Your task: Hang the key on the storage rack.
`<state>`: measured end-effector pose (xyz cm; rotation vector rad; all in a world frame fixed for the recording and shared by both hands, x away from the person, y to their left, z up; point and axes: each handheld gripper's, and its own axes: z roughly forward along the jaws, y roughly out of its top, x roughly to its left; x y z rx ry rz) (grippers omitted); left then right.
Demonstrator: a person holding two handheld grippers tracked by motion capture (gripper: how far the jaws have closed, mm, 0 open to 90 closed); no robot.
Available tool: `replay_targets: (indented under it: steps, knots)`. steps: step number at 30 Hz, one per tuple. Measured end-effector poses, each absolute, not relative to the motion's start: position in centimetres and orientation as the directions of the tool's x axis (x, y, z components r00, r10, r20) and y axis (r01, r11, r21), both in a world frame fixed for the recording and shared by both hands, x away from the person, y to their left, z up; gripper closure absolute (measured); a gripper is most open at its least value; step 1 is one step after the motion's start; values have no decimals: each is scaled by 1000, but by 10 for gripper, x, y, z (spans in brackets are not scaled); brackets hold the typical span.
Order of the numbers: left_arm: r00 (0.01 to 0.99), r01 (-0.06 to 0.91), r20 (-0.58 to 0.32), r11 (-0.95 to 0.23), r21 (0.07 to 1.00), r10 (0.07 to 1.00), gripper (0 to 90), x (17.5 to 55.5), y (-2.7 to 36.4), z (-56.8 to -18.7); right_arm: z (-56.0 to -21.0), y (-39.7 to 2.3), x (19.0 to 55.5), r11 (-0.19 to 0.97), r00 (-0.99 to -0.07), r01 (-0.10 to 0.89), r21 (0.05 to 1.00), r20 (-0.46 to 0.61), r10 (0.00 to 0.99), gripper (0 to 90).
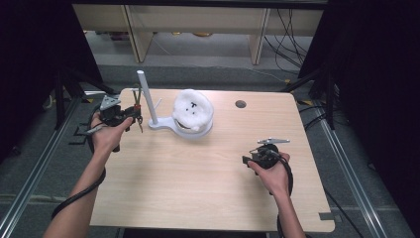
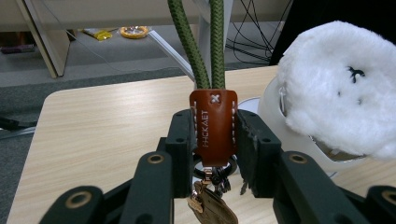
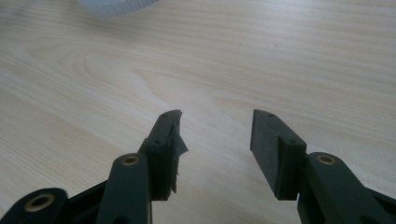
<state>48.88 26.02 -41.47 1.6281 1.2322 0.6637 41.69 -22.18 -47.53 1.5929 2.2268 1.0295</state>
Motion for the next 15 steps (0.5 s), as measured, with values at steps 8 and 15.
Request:
replay_targets:
  steps: [8, 15]
  knots:
    - [345, 419, -125, -33, 908, 930, 673, 492, 258, -416, -475, -221, 417, 165, -382, 749, 642, 215, 899, 535]
    - [343, 425, -129, -32, 905, 930, 673, 494, 256, -417, -476, -221, 417, 163, -385, 747, 645, 220, 896, 535]
